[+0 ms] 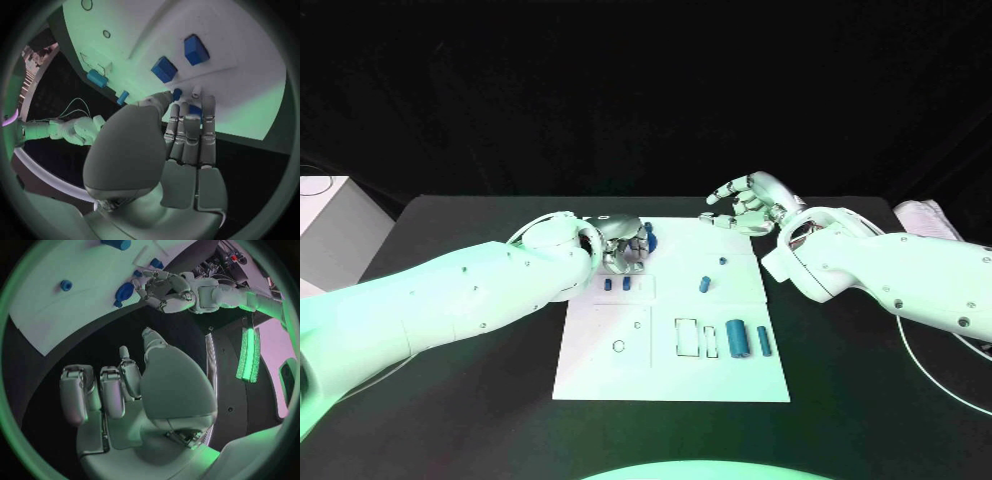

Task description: Assemble the parts on the task board

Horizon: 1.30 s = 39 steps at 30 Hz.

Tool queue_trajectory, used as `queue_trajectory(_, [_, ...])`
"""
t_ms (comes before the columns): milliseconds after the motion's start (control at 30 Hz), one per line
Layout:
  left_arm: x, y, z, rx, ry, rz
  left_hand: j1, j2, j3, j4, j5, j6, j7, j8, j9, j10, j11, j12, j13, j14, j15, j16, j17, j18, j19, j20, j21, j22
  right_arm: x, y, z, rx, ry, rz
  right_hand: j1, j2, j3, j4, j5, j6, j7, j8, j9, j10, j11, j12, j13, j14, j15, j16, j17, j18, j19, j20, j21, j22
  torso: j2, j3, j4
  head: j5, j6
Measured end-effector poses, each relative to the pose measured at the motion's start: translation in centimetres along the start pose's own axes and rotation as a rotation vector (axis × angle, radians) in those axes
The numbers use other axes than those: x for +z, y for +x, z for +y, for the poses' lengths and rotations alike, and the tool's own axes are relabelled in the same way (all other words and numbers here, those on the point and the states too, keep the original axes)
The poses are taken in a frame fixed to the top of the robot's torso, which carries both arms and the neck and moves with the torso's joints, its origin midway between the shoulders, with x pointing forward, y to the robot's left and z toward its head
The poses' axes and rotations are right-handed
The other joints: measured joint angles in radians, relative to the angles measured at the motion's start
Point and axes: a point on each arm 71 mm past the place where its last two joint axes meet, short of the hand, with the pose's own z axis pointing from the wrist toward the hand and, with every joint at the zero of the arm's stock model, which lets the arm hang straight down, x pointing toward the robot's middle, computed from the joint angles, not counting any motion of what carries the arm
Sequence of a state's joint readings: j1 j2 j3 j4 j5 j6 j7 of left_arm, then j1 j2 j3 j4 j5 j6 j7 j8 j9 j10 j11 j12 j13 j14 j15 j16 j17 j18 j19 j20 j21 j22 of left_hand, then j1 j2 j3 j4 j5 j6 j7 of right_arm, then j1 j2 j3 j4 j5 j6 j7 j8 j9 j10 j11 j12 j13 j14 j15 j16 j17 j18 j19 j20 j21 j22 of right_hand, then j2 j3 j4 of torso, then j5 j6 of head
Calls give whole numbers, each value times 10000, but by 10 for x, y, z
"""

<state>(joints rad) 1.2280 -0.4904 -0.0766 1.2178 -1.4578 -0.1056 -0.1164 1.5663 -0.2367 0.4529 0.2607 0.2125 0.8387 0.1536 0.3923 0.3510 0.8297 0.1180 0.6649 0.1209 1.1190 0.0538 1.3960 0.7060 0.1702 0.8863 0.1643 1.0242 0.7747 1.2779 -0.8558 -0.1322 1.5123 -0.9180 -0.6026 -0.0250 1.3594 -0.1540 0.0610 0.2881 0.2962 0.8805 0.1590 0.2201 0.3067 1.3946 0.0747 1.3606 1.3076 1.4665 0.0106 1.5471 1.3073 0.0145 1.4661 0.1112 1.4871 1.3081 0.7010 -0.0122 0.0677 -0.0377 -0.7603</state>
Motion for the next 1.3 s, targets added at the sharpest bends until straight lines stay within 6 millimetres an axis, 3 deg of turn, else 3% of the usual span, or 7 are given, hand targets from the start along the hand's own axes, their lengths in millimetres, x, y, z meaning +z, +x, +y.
queue_trajectory(533, [3,3,0,51,-85,273,-45,-45,221,-84,0,70,-1,-116,-54,144,-2,-148,-80,233,-23,182,251,-1,-39,-38,146,105,0,0,0,-16,-16,16,0,0,0,0,0,0,0,0,0,0,0,0,-1,0,0,0,0,0,0,0,1,-2,6,-4,3,-26,0])
queue_trajectory(800, [4,3,0,68,-139,354,-45,-44,525,-332,0,216,3,-153,-65,377,-57,-263,-133,382,-93,311,392,-1,69,-146,409,344,0,0,1,-19,-19,20,0,0,0,0,0,0,0,40,0,0,0,0,-2,0,0,0,0,0,0,0,1,-3,6,-9,3,-45,-17])
queue_trajectory(1033, [5,3,-1,79,-153,391,-45,-44,847,-598,0,470,-3,-153,-71,719,-182,-320,-144,628,-163,430,638,0,216,-178,708,670,0,1,1,-18,-20,24,0,0,0,0,0,0,0,40,0,0,0,0,-2,0,0,0,0,1,0,0,1,-4,9,-9,3,-51,-34])
queue_trajectory(1133, [5,4,-1,82,-155,399,-88,-2,1052,-805,0,813,-100,-154,3,1144,-309,-478,-164,1091,-274,617,1184,0,471,-324,1035,1023,0,1,1,-18,-21,26,0,0,0,0,0,0,0,40,6,1,0,0,-2,0,0,0,0,0,0,0,1,-4,9,-10,3,-57,-41])
queue_trajectory(1300, [5,3,-1,77,-142,358,-232,34,1258,-1010,-3,1037,-147,-207,84,1494,-402,-714,-195,1287,-366,619,1401,-1,629,-405,1227,1260,0,1,1,-17,-23,29,0,0,0,0,0,0,0,40,8,1,0,0,-2,0,0,0,0,1,0,0,1,-5,9,-9,5,-62,-44])
